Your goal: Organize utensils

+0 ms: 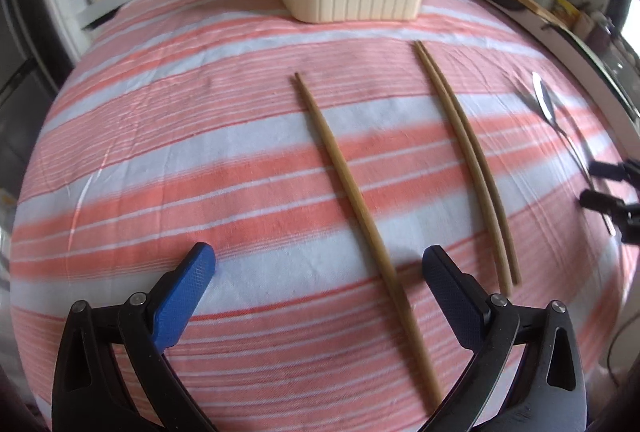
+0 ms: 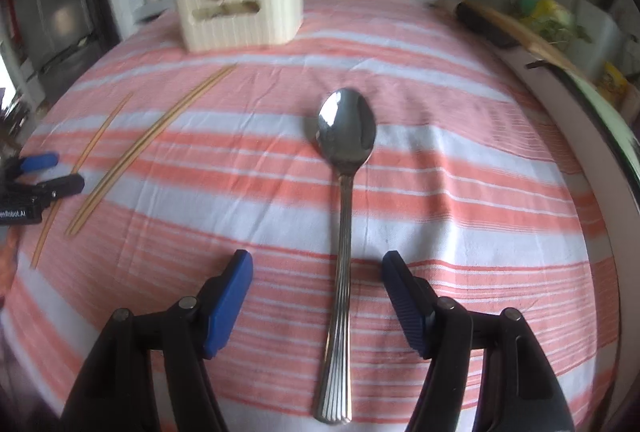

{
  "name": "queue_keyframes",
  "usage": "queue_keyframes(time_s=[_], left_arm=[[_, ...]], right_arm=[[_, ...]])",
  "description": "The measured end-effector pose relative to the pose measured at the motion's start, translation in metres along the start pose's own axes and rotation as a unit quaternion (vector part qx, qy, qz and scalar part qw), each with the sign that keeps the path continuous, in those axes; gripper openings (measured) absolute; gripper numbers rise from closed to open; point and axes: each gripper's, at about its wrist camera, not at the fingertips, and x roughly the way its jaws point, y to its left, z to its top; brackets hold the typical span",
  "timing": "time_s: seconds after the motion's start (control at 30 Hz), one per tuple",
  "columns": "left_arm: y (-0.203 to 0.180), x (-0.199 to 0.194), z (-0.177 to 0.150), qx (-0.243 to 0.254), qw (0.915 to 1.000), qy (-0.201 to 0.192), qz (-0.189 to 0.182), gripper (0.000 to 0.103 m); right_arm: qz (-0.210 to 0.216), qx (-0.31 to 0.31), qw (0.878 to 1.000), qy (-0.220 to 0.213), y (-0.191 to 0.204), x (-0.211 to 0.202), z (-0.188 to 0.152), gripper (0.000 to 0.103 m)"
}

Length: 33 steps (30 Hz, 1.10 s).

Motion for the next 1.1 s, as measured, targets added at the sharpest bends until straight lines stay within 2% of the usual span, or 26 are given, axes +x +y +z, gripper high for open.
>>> queue_keyframes(time_s=[0.03, 0.1, 0.23, 0.33, 0.43, 0.47, 0.53, 0.6, 0.63, 0.67, 0.73, 0.83, 1.1], left_arm=[[0.002, 0.000, 0.003, -0.003, 0.9999, 0.008, -0.007, 0.102], [0.003, 0.002, 0.009, -0.012, 0.9997, 0.018, -0.011, 0.102], [0.006, 0.016, 0.031, -0.025, 0.9990, 0.033, 0.018, 0.101], [0.008, 0.026, 0.047, -0.028, 0.9982, 0.046, 0.027, 0.101], [0.005, 0.036, 0.063, -0.023, 0.9975, 0.059, 0.031, 0.101], [0.004, 0.038, 0.067, -0.020, 0.9975, 0.058, 0.033, 0.098], [0.002, 0.036, 0.073, -0.019, 0.9980, 0.045, 0.040, 0.084], [0.002, 0.031, 0.076, -0.017, 0.9989, 0.030, 0.033, 0.041], [0.002, 0.031, 0.077, -0.015, 0.9990, 0.023, 0.036, 0.027], [0.002, 0.031, 0.078, -0.014, 0.9993, 0.019, 0.030, 0.011], [0.007, 0.029, 0.077, -0.024, 0.9993, 0.010, 0.025, 0.007], [0.013, 0.012, 0.070, -0.042, 0.9988, -0.016, 0.017, 0.005], [0.008, -0.092, 0.057, -0.056, 0.9885, -0.140, -0.015, 0.005]], right_arm=[[0.009, -0.011, 1.000, 0.018, -0.004, 0.000, 0.003, 0.069], [0.011, -0.013, 0.999, 0.028, -0.009, 0.001, 0.006, 0.069], [0.006, 0.010, 1.000, 0.009, -0.019, 0.011, 0.021, 0.069], [0.010, 0.048, 0.999, -0.007, -0.027, 0.021, 0.040, 0.069], [0.006, 0.059, 0.998, -0.016, -0.027, 0.033, 0.061, 0.070], [0.000, 0.058, 0.998, -0.017, -0.025, 0.037, 0.069, 0.070], [-0.025, 0.046, 0.998, -0.024, -0.018, 0.046, 0.080, 0.070], [-0.039, 0.042, 0.998, -0.035, -0.014, 0.048, 0.084, 0.054], [-0.036, 0.048, 0.997, -0.038, -0.015, 0.048, 0.085, 0.042], [-0.035, 0.053, 0.997, -0.038, -0.016, 0.048, 0.086, 0.042], [-0.031, 0.053, 0.997, -0.047, -0.016, 0.046, 0.085, 0.041], [0.008, 0.069, 0.994, -0.081, -0.020, 0.025, 0.078, 0.041], [0.061, 0.050, 0.977, -0.197, -0.006, -0.076, 0.063, 0.041]])
